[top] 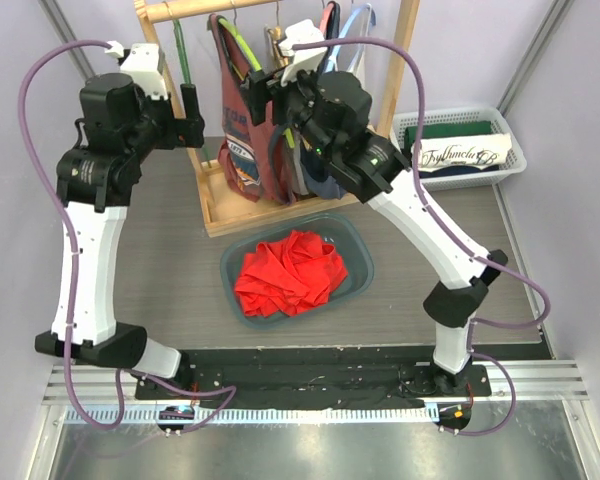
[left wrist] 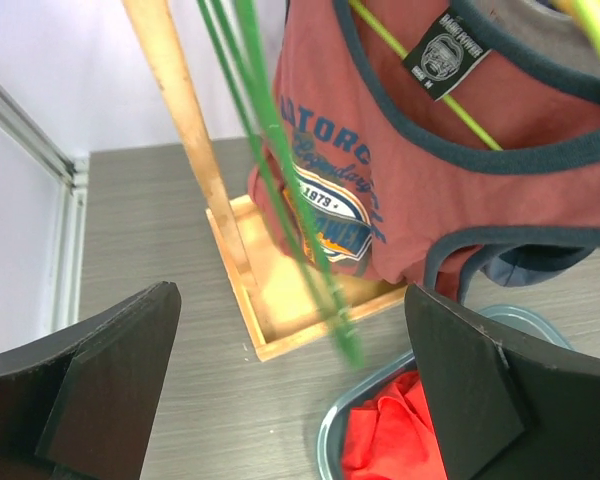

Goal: Remove the tank top from the hanger
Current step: Place the hanger at the clothesline, then pick up the hanger from the clothesline.

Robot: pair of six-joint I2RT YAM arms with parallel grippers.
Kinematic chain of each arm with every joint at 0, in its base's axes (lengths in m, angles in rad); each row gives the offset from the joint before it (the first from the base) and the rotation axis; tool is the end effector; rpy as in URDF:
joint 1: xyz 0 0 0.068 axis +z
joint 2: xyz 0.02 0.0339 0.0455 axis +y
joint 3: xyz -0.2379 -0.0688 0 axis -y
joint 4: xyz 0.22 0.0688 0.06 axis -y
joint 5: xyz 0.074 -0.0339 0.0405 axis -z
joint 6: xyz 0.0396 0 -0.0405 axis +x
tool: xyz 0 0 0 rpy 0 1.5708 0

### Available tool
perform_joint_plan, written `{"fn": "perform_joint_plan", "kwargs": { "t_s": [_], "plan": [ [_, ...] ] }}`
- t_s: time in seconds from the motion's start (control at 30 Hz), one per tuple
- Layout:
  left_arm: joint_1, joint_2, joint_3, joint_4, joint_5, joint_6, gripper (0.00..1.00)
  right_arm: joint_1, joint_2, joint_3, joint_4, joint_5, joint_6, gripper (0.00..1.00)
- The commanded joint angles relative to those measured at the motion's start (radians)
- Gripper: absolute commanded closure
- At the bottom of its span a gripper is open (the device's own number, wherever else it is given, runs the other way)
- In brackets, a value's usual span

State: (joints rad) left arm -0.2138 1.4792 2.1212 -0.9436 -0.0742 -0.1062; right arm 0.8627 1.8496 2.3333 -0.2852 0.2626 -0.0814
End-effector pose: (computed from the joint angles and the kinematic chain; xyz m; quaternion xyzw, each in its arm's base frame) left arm 0.2419 -0.0495 0.4965 0.0213 0.8048 -0.0649 0.5896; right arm 0.2435 0.2686 0.5198 -0.1954 0.6055 0.2154 0.7408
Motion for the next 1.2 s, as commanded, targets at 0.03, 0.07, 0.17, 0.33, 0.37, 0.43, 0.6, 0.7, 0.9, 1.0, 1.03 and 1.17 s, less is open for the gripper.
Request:
{"fn": "perform_joint_plan", "kwargs": {
  "t_s": [0.03, 0.07, 0.17, 0.33, 0.37, 0.43, 0.6, 0.7, 0.9, 1.0, 1.03, 1.17],
  "plan": [
    [-0.001, -0.082, -0.02, 0.06, 0.028, 0.08, 0.0, -0.005, 0.063, 0.049, 0.008, 0.02, -0.035, 0.24],
    [-0.001, -0.089, -0.026, 0.066, 0.036, 0.092, 0.0, -0.008, 0.066, 0.043, 0.009, 0.017, -0.034, 0.24],
    [-0.001, -0.1, -0.035, 0.052, 0.04, 0.102, 0.0, -0.019, 0.069, 0.031, 0.011, -0.002, -0.027, 0.24],
    [-0.001, -0.122, -0.069, 0.043, 0.056, 0.132, 0.01, -0.034, 0.073, 0.041, 0.017, -0.016, -0.035, 0.25],
    [-0.001, -0.128, -0.078, 0.046, 0.054, 0.134, 0.0, -0.033, 0.071, 0.041, 0.015, -0.02, -0.037, 0.25],
    [-0.001, -0.141, -0.101, 0.061, 0.047, 0.146, 0.0, -0.034, 0.068, 0.04, 0.012, -0.025, -0.041, 0.25],
    [-0.001, -0.157, -0.11, 0.077, 0.045, 0.137, 0.0, -0.059, 0.063, 0.032, 0.008, -0.032, -0.032, 0.24],
    [0.001, -0.16, -0.104, 0.075, 0.051, 0.131, 0.0, -0.091, 0.048, 0.006, 0.007, -0.06, 0.014, 0.23],
    [-0.001, -0.16, -0.121, 0.086, 0.047, 0.134, 0.0, -0.126, 0.007, -0.052, 0.011, -0.109, 0.066, 0.22],
    [-0.001, -0.157, -0.118, 0.089, 0.05, 0.131, 0.0, -0.131, -0.001, -0.072, 0.009, -0.118, 0.072, 0.22],
    [0.001, -0.157, -0.118, 0.089, 0.05, 0.129, 0.0, -0.131, 0.002, -0.074, 0.006, -0.12, 0.071, 0.22],
    [-0.001, -0.158, -0.116, 0.091, 0.054, 0.125, 0.01, -0.131, 0.026, -0.057, -0.005, -0.151, 0.08, 0.23]
  ]
}}
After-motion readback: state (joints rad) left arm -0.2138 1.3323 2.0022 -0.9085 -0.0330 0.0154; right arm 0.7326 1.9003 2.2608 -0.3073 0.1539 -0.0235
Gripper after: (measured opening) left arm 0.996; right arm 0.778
